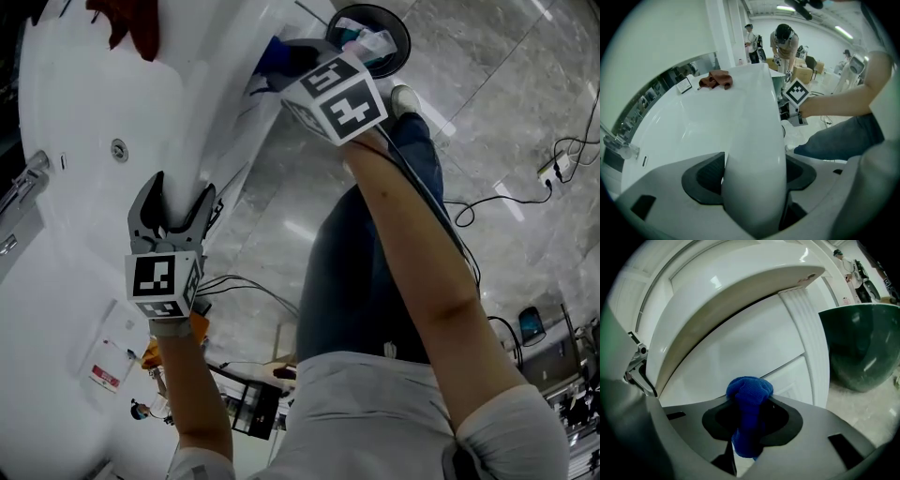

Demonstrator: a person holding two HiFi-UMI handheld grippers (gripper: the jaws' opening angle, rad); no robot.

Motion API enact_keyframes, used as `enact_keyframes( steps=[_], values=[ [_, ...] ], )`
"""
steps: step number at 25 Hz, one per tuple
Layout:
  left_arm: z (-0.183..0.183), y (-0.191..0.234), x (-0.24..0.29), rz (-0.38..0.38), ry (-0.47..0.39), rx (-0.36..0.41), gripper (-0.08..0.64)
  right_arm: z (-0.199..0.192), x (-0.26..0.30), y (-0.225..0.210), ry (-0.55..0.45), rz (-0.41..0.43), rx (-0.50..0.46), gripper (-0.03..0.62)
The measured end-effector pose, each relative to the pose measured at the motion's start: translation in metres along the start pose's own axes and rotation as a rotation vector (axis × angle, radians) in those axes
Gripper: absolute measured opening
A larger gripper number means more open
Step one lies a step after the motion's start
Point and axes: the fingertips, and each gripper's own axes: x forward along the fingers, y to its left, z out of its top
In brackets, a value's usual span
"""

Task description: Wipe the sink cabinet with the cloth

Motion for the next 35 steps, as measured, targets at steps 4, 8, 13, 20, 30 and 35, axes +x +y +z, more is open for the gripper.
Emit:
enact_keyframes(
  steps=[4,8,13,20,30,35],
  values=[
    [0.000,0.000,0.000,0.001,0.001,0.004,0.324,-0.013,0.006,0.025,-0.009,0.023,0.006,0.114],
    [-0.001,0.002,0.000,0.005,0.000,0.004,0.324,-0.025,0.013,0.050,-0.018,0.047,0.011,0.114],
    [-0.001,0.003,0.000,0.008,-0.001,0.008,0.322,-0.041,0.021,0.088,0.006,0.104,0.002,0.114],
    [-0.001,0.004,0.000,0.016,0.001,0.009,0.324,-0.065,0.032,0.130,0.047,0.184,-0.002,0.114],
    [-0.003,0.003,0.000,0.024,0.007,0.019,0.324,-0.101,0.048,0.128,0.117,0.205,0.110,0.114],
    [-0.003,0.003,0.000,0.037,0.015,0.024,0.324,-0.109,0.056,0.110,0.129,0.168,0.143,0.115]
  ],
)
